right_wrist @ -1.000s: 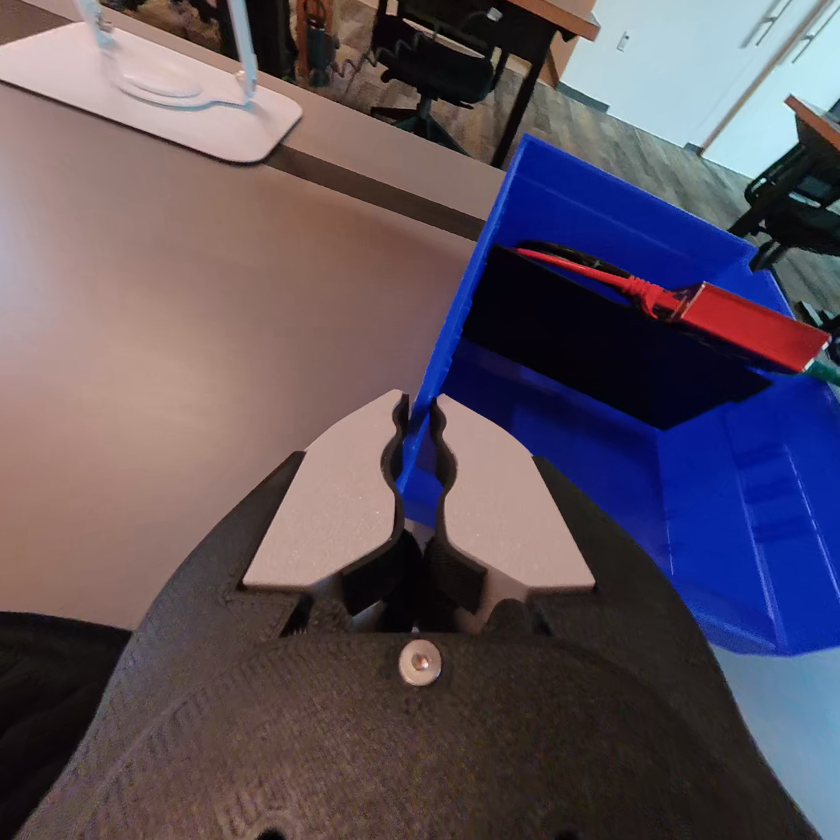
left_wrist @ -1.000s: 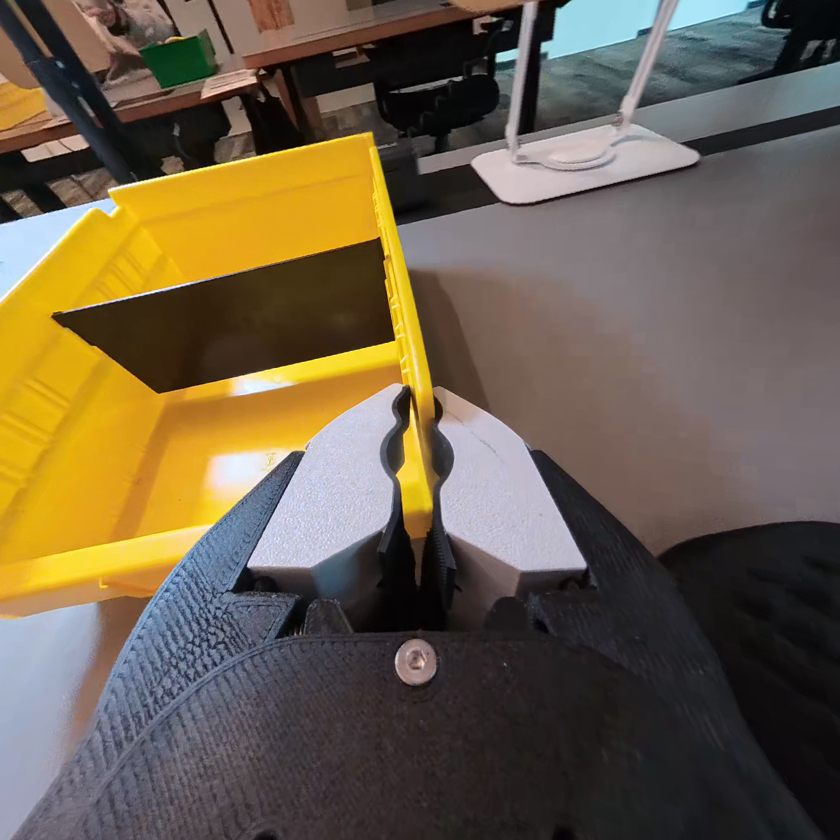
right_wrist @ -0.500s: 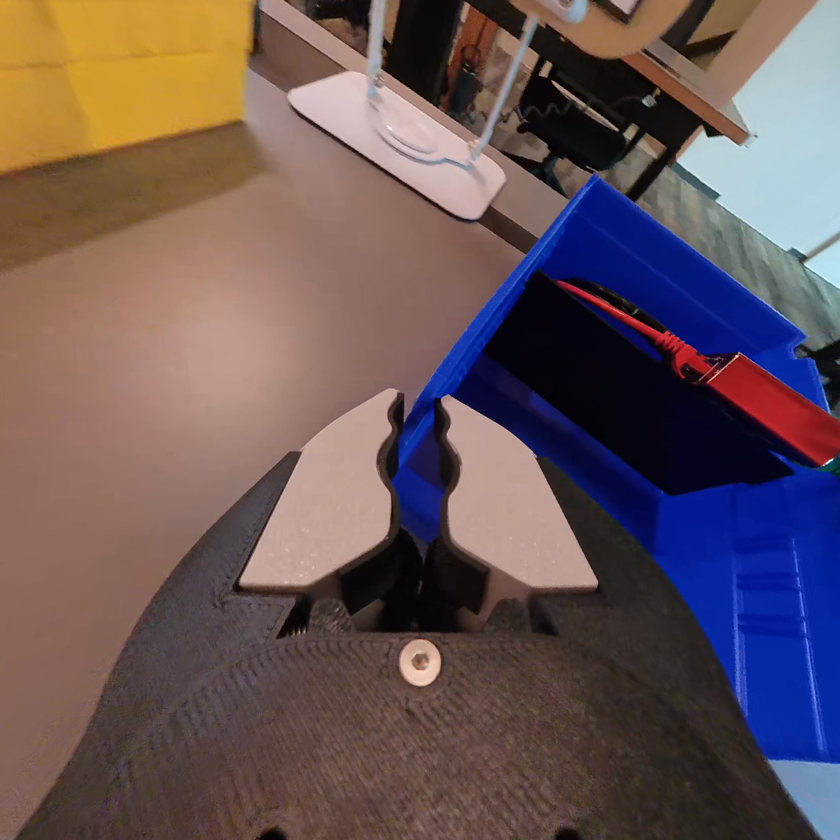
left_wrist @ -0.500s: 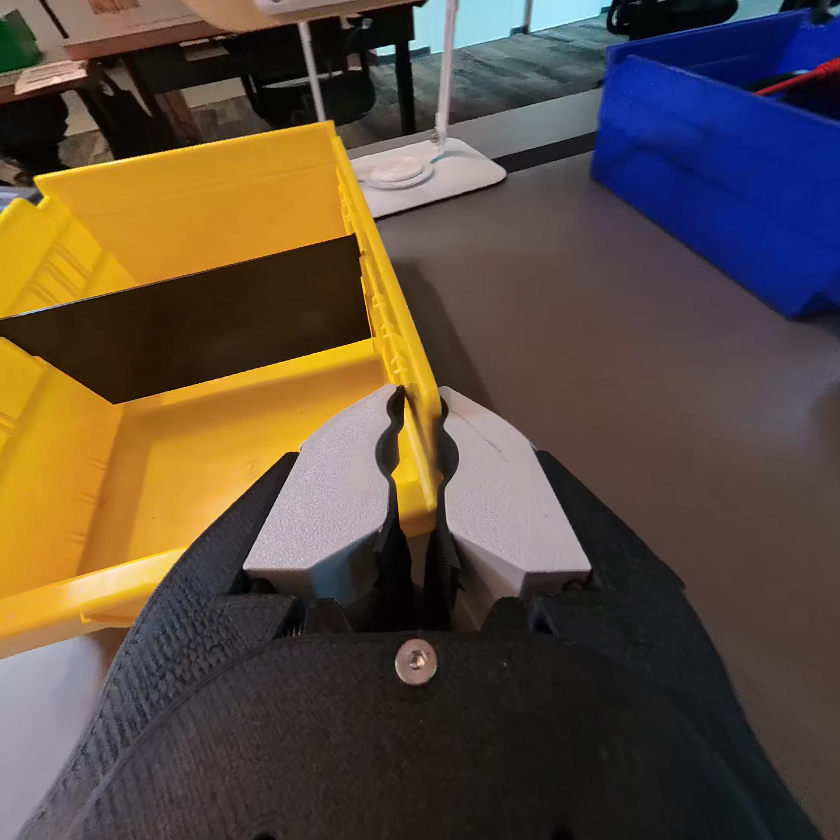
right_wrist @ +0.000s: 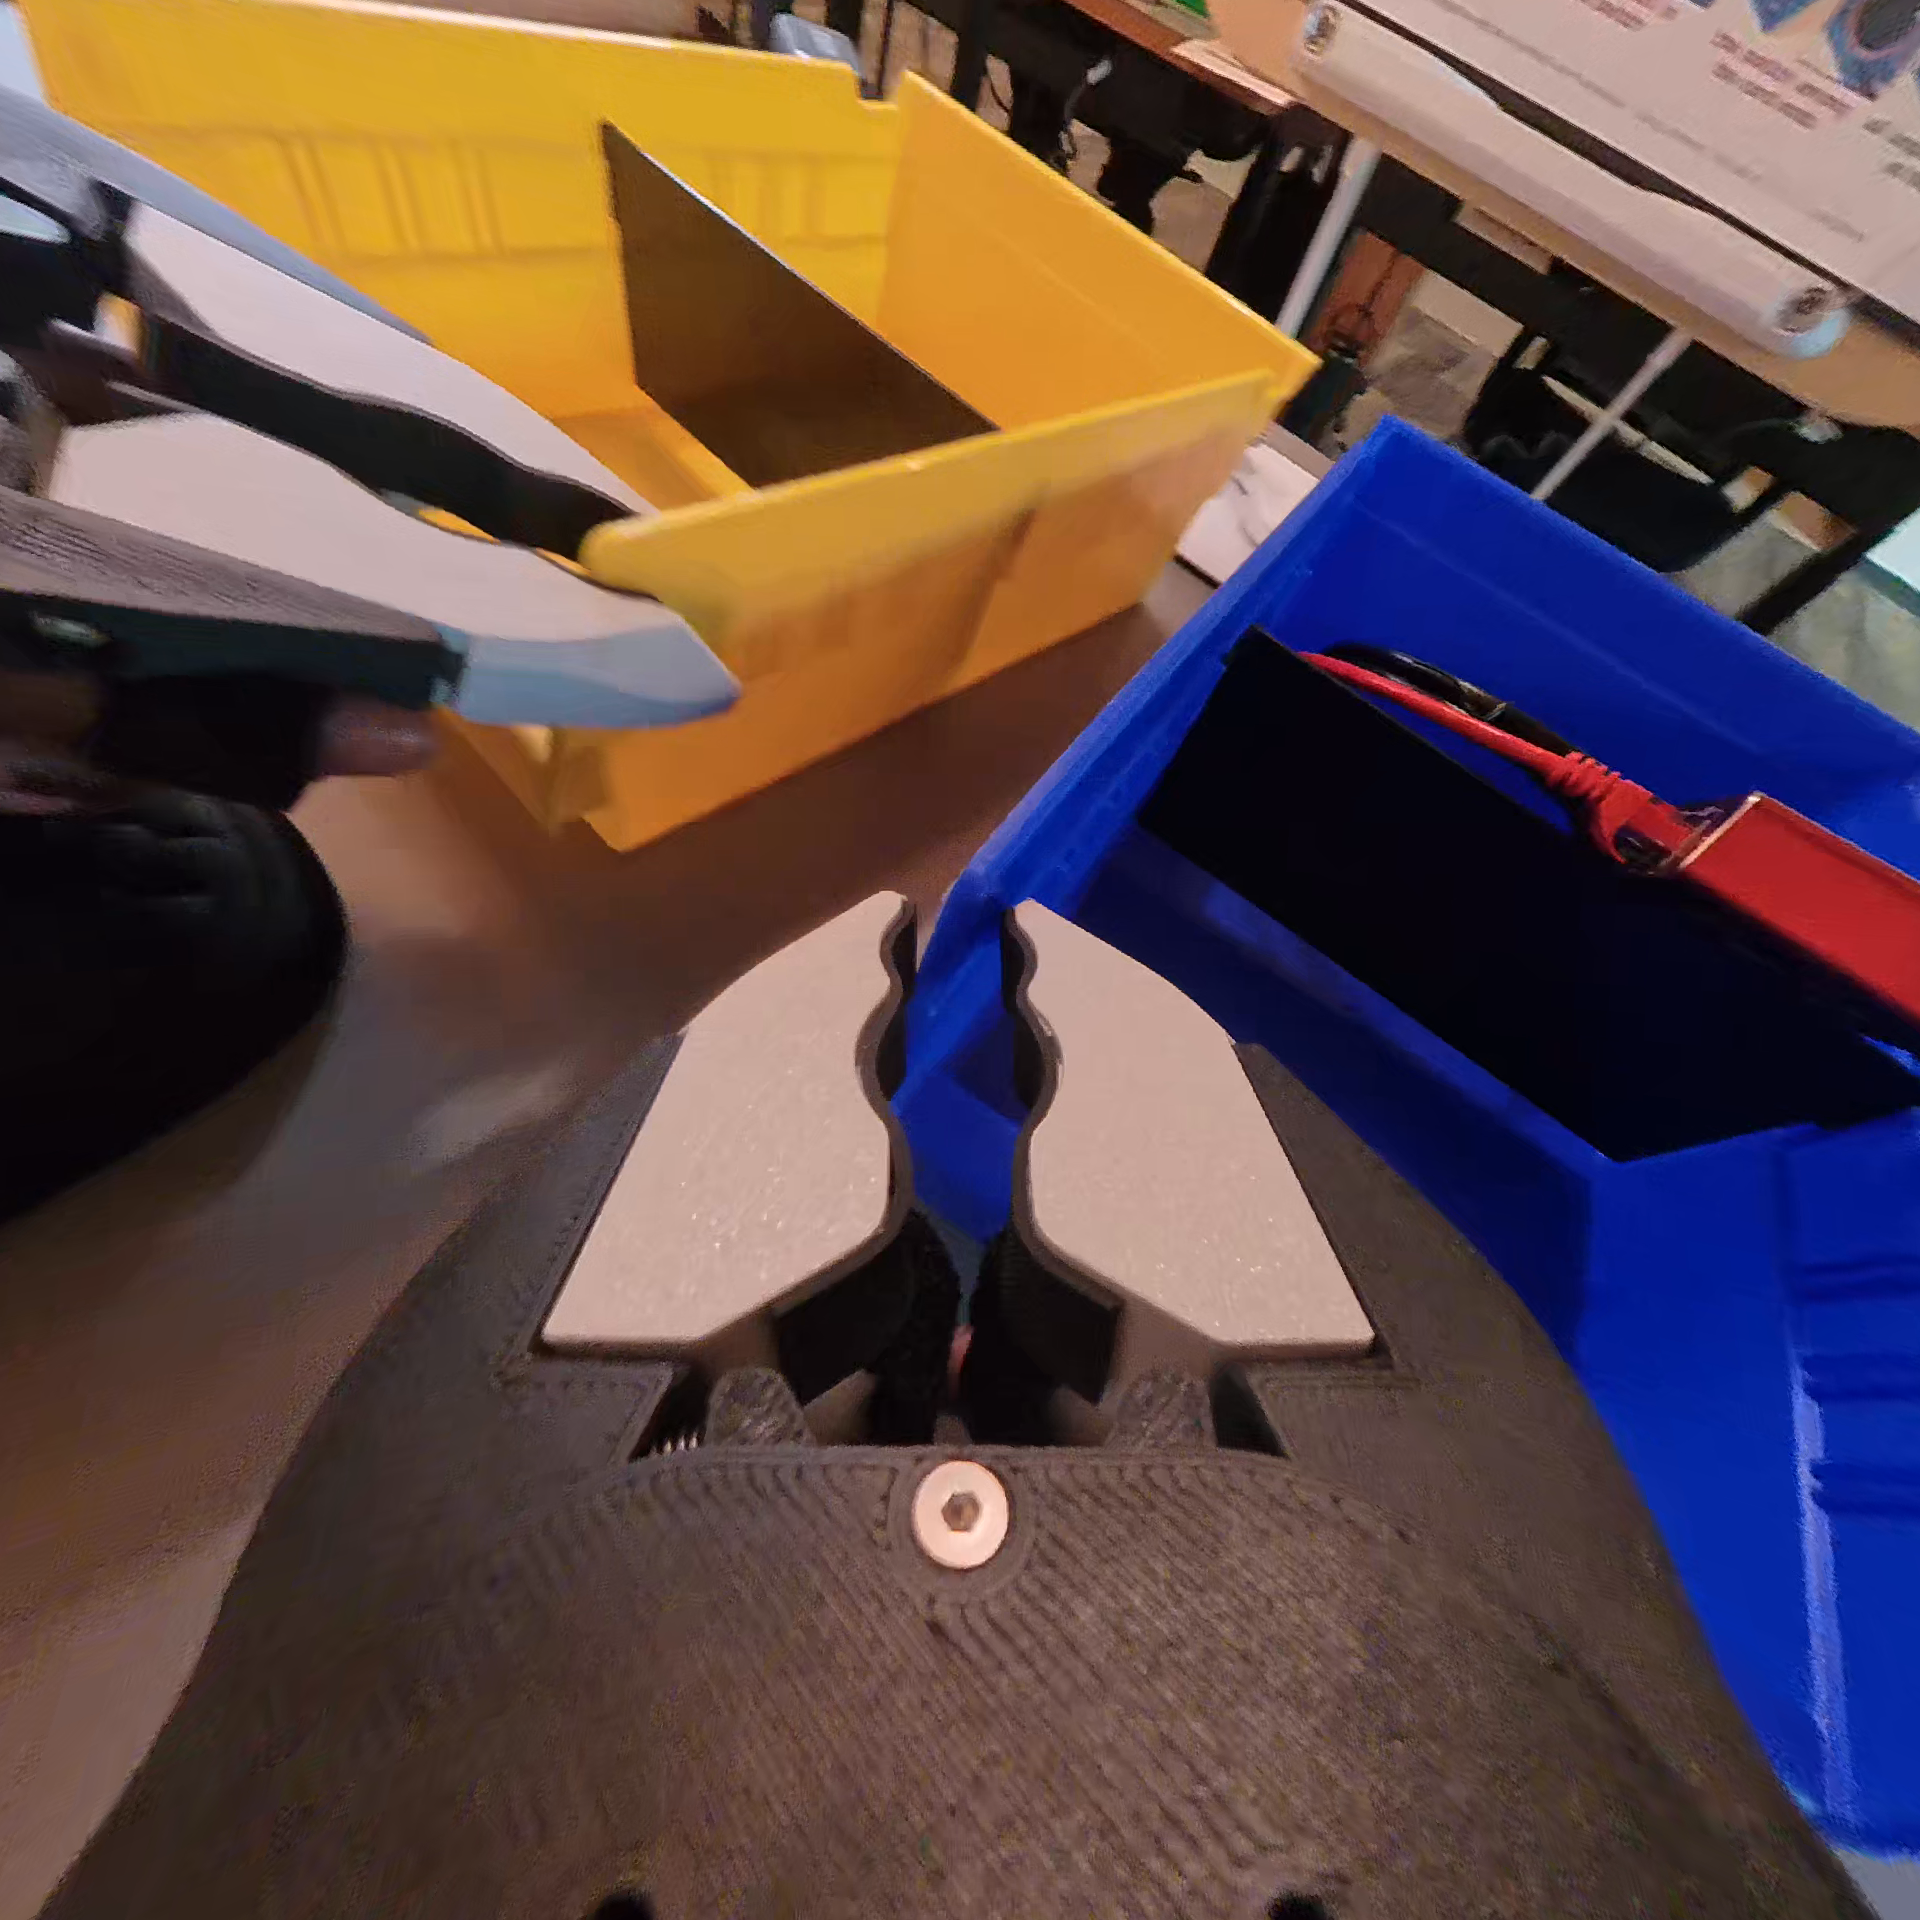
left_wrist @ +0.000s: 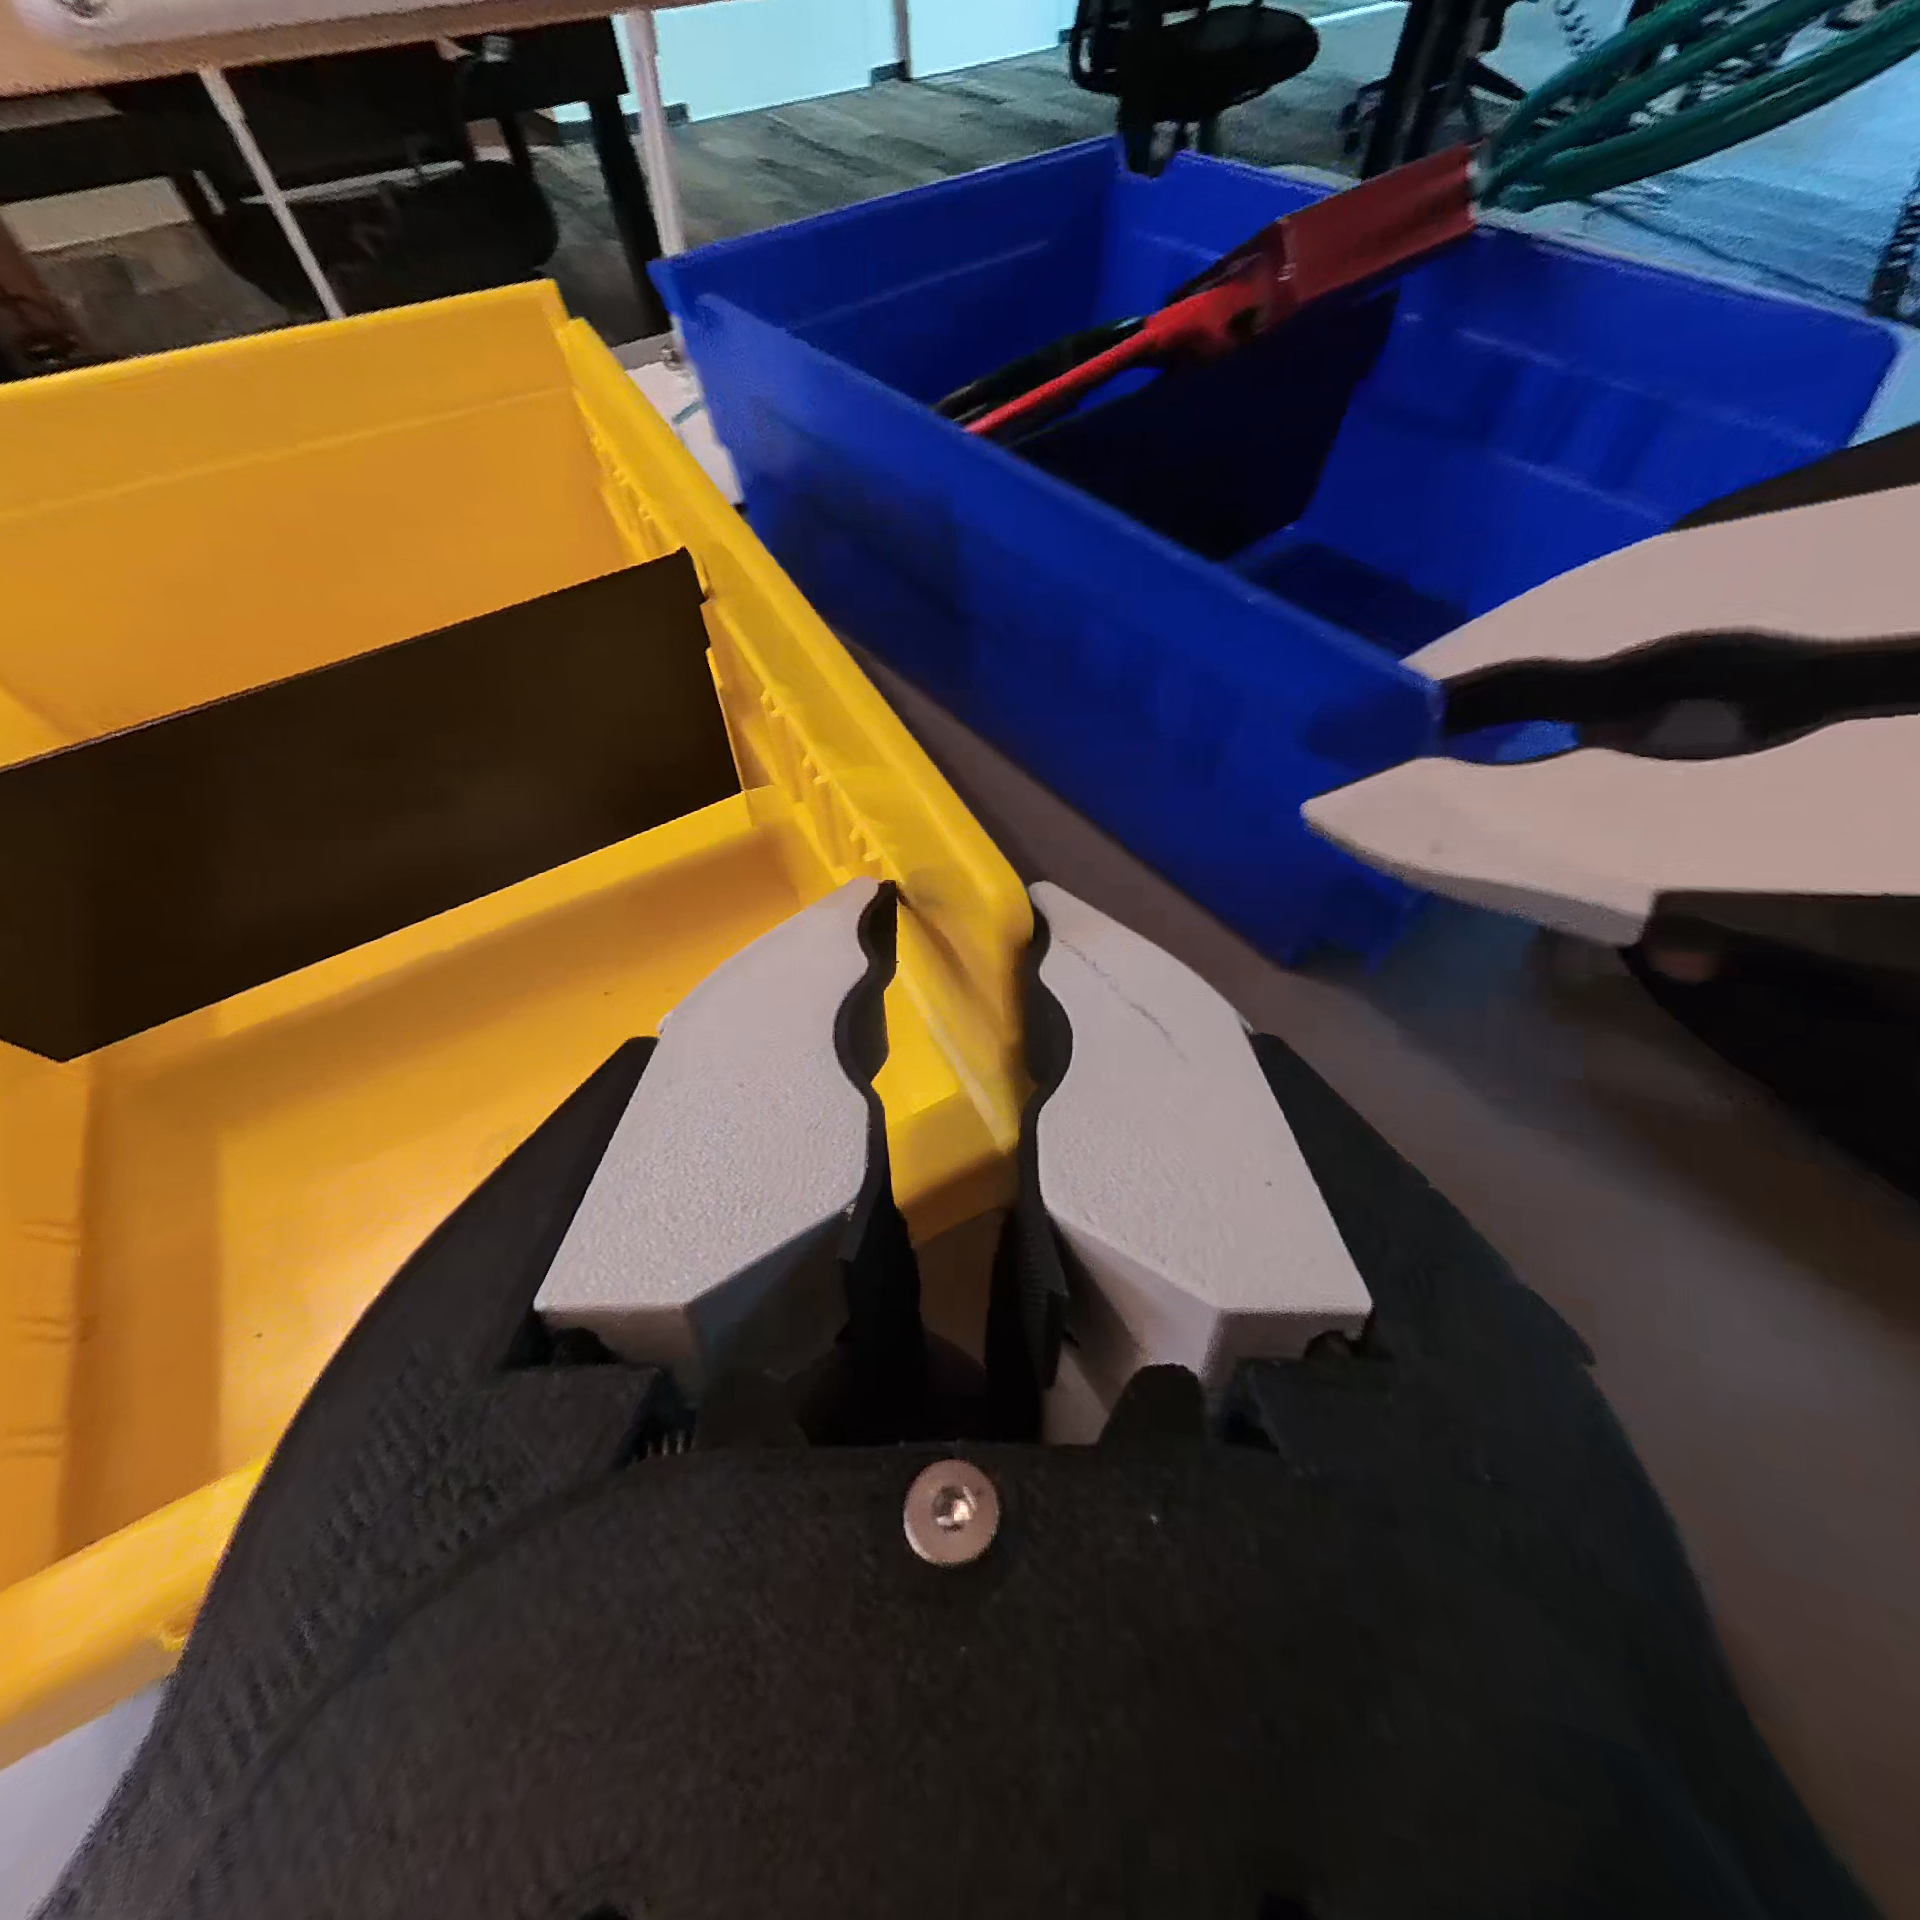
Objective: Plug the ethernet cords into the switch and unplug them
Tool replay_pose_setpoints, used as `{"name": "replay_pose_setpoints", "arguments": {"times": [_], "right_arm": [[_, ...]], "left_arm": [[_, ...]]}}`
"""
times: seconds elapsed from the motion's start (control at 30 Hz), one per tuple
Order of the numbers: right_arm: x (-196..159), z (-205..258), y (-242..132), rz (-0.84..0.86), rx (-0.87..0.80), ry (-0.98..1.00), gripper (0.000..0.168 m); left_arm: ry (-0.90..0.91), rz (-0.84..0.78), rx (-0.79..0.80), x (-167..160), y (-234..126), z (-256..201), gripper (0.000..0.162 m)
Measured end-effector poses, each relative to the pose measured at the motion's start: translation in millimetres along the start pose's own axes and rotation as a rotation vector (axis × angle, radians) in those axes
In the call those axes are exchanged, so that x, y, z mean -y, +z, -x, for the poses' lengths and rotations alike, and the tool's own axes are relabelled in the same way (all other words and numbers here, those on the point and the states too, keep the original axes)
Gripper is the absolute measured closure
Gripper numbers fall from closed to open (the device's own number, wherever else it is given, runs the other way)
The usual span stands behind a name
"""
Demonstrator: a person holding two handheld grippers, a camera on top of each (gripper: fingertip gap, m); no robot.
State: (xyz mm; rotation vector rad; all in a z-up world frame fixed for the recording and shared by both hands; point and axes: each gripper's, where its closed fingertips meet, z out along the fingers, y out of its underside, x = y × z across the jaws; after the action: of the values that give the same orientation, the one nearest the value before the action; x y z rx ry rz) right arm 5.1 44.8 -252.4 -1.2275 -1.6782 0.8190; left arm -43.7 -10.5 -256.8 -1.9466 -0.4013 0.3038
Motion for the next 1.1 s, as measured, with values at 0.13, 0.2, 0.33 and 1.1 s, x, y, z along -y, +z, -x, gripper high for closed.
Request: {"name": "replay_pose_setpoints", "arguments": {"times": [0.13,0.2,0.33,1.1], "right_arm": [[20,4,-8,-0.087,0.032,0.063,0.137],[36,-15,-31,-0.197,-0.042,0.113,0.115],[24,-79,-75,-0.282,-0.289,0.208,0.072],[-60,-152,-73,0.1,-0.465,-0.014,0.154]], "left_arm": [[0.0,-0.284,0.168,43,-32,9,0.116],[0.067,-0.419,0.232,64,-52,-3,0.109],[-0.008,-0.365,0.004,61,-31,-64,0.082],[0.21,-0.101,0.148,37,33,-43,0.143]]}}
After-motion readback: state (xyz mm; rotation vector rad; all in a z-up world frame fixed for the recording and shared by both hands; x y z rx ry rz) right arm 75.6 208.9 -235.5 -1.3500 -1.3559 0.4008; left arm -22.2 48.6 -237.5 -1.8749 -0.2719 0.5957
